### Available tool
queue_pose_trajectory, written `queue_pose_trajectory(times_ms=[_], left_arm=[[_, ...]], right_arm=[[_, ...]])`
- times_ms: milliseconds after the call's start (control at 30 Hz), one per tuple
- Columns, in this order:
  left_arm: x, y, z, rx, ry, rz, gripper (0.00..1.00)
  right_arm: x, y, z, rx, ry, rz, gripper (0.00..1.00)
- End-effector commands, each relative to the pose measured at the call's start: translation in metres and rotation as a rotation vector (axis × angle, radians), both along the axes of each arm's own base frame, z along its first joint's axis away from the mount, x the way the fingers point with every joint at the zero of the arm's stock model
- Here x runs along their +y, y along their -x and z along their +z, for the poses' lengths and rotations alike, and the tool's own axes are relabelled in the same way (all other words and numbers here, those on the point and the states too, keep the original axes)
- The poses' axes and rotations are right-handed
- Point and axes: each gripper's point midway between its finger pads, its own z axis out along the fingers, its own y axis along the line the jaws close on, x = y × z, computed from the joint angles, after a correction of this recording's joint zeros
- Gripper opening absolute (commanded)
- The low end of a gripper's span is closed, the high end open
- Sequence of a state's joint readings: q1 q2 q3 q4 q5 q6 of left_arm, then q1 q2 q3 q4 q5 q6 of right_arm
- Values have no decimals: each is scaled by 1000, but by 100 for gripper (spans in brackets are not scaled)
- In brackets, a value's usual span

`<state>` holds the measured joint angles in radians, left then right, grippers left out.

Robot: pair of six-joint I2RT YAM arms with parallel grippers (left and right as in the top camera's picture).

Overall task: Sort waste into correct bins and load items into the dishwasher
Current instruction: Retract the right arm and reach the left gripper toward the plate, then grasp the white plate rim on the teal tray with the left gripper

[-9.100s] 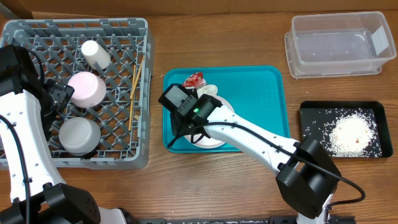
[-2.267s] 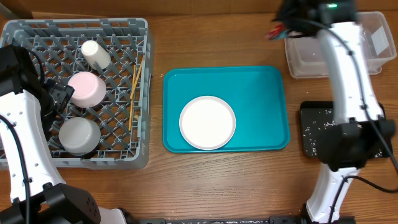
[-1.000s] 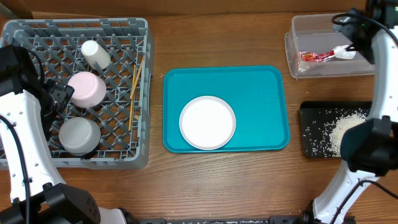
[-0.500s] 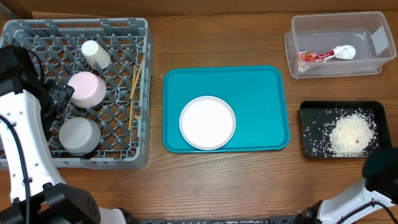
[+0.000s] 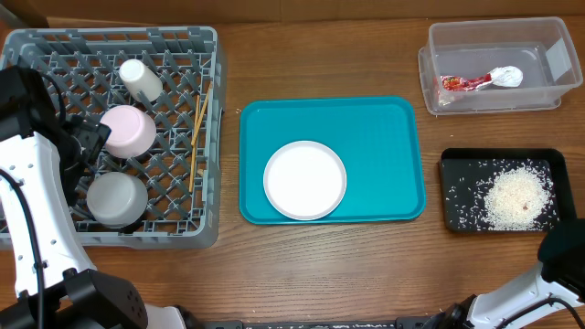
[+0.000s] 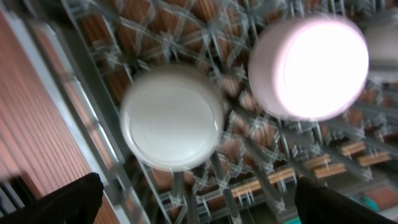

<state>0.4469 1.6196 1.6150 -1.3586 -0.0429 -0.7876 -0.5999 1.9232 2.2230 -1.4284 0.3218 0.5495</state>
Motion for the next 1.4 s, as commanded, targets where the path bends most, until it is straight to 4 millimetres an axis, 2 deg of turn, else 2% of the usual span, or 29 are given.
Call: queue_pose_trajectory(times_ms=[0,67,133,267,367,500,600,700,800,900,1067,1200,1367], left_arm=[[-50,-1,2,-46,264,-91,100],[-87,-4,5,-78,406,-243,100],[-122,-11,8,-135,480,-469,100],[-186,-10,3,-131,497,-814,100],[-247,-11,-5,-135,475,-1045,100],[-326,-14,-24,-138,320,-1278,100],[-373,-15,-40,-144,139,-1364,100],[-408,-17,-52,-176,-48,-1410,100],[-433,-12,-66,-182,-100,-1431,100],[-450,-10,-87,-165,-117,-1466,100],[-461,-11,-126,-107,-123,-1485,100],[-459,-11,-154,-43,-160,-1501,99],[-452,-10,-176,18,-213,-1503,72]], right_arm=[[-1,0,3,-2,16,-5,100],[-1,0,3,-2,16,-5,100],[-1,0,3,-2,16,-5,100],[-1,0,3,-2,16,-5,100],[-1,0,3,-2,16,-5,100],[-1,0,3,-2,16,-5,100],[-1,0,3,-2,16,-5,100],[-1,0,3,-2,16,-5,100],[-1,0,3,-2,16,-5,100],[-1,0,3,-2,16,-5,100],[-1,0,3,-2,16,-5,100],[-1,0,3,-2,16,-5,100],[-1,0,3,-2,16,-5,100]])
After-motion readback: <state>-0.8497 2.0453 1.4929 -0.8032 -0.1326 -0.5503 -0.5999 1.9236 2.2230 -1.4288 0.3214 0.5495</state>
